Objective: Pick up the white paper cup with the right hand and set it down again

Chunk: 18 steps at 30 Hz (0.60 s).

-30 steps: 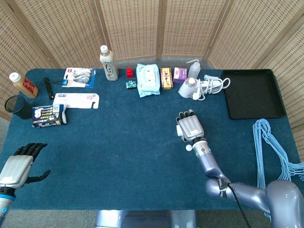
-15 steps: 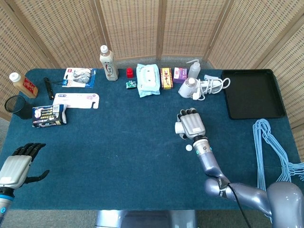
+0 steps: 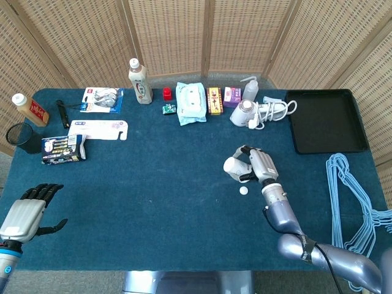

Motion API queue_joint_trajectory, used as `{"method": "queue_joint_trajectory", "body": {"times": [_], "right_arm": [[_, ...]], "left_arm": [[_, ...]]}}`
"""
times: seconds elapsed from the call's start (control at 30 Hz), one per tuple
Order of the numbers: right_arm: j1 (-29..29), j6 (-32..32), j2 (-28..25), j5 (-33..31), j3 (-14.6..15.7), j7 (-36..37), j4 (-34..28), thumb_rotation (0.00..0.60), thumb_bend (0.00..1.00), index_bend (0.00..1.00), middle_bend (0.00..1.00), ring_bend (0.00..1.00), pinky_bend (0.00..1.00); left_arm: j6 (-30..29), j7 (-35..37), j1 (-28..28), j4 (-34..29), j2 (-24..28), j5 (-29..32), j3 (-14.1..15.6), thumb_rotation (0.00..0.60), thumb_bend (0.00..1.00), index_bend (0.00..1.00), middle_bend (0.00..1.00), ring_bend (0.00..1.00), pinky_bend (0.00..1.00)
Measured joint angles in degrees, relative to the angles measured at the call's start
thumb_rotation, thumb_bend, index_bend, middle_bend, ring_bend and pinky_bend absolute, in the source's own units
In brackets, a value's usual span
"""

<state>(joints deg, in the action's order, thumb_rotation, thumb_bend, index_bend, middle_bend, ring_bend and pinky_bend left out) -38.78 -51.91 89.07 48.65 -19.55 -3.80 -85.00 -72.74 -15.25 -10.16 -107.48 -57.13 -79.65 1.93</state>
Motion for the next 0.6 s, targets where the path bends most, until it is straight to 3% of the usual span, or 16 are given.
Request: {"method": "queue_joint_trajectory", "body": {"times": [0.23, 0.4, 0.6], "right_arm": [[3.57, 1.66, -0.56, 6.71, 0.55, 11.53, -0.82, 0.562, 0.25, 0.43, 0.27, 0.21, 0.13], [5.55, 1.44, -0.75, 10.73, 1.98, 15.96, -0.92, 0.560, 0.25, 0.35, 0.24, 0.17, 0.12], [7.16, 0.68, -0.27, 13.35, 2.98, 20.71, 0.33, 0.562, 0.25, 0.34, 0.24, 0.17, 0.11]], "left_arm": [[-0.03, -0.93, -0.08, -0.84, 0.37, 0.19, 0.02, 0.335, 0.25, 0.12, 0.17, 0.12, 0.16], [0.07, -1.41, -0.19, -1.31, 0.26, 0.03, 0.12, 0.330, 0.25, 0.12, 0.17, 0.12, 0.16], [-0.01, -1.64, -0.27, -1.70, 0.39, -0.08, 0.11, 0.335, 0.25, 0.12, 0.17, 0.12, 0.16]]}}
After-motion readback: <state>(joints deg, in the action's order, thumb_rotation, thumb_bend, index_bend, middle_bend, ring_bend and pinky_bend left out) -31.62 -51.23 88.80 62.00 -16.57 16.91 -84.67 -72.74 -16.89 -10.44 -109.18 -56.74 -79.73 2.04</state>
